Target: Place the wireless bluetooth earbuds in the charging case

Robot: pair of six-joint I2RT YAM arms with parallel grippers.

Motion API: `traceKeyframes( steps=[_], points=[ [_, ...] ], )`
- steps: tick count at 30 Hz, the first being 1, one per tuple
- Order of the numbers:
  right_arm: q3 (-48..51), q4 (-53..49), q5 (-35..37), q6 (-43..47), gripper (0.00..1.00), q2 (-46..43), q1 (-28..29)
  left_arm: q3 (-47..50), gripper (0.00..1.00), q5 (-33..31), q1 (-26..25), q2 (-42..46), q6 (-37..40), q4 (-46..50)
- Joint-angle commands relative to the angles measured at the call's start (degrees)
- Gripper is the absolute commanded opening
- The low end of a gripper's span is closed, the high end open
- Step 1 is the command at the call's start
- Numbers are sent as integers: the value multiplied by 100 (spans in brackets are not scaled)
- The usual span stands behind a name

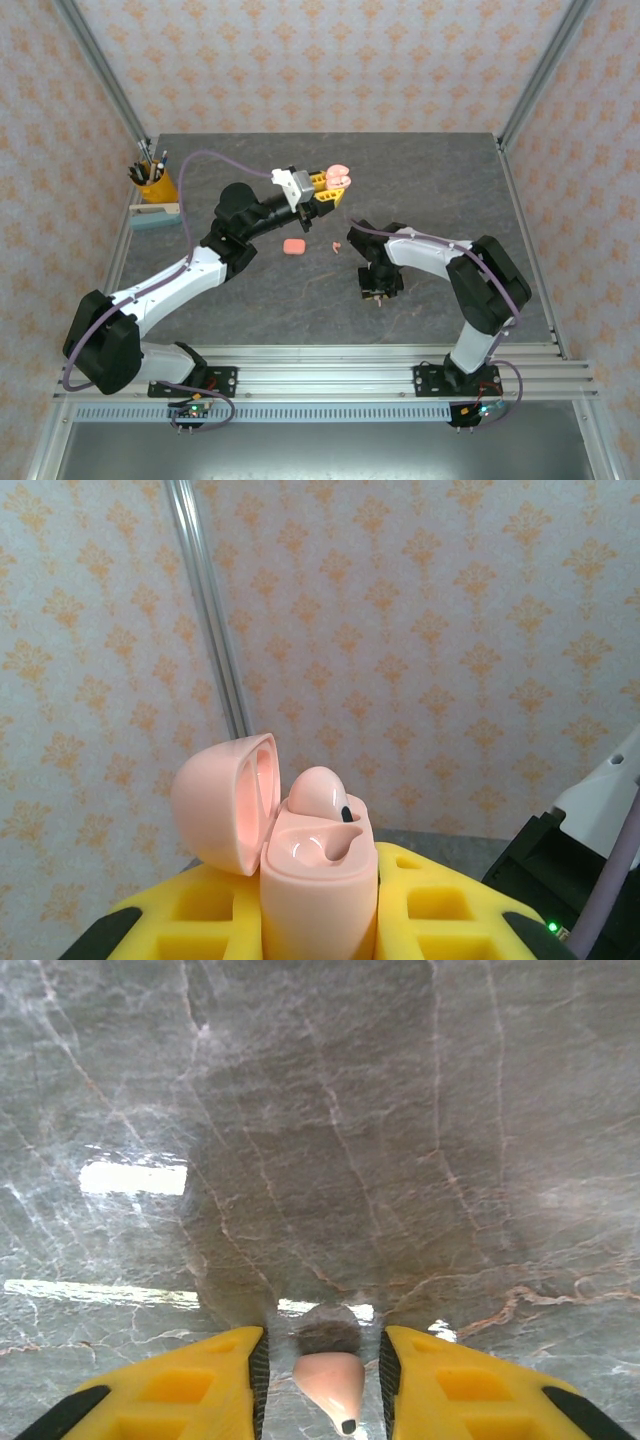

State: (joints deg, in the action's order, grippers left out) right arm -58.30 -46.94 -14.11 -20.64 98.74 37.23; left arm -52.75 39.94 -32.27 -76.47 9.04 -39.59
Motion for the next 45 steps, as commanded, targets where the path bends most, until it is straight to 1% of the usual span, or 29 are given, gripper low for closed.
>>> traceKeyframes(
  steps=[1, 9, 18, 23, 25, 39, 45],
  points=[
    [27, -290, 259, 70, 34, -56, 32, 51, 0, -83, -42, 150, 63, -128],
    [65, -297, 251, 63, 32, -52, 55, 21, 0, -83, -42, 146, 45, -123],
    [109, -315, 257, 33, 24, -169, 56, 15, 0, -92, -36, 132, 41, -136],
    [74, -325, 236, 22, 23, -241, 56, 12, 0, -84, -41, 132, 45, -128],
    [56, -316, 242, 23, 19, -240, 56, 2, 0, -92, -42, 132, 45, -128],
    [-199, -286, 298, -171, 18, -442, 48, -15, 0, -118, -35, 158, 73, -93],
    [-514, -395, 356, -322, 18, -952, -3, 19, 0, -184, -39, 167, 98, -77]
  ],
)
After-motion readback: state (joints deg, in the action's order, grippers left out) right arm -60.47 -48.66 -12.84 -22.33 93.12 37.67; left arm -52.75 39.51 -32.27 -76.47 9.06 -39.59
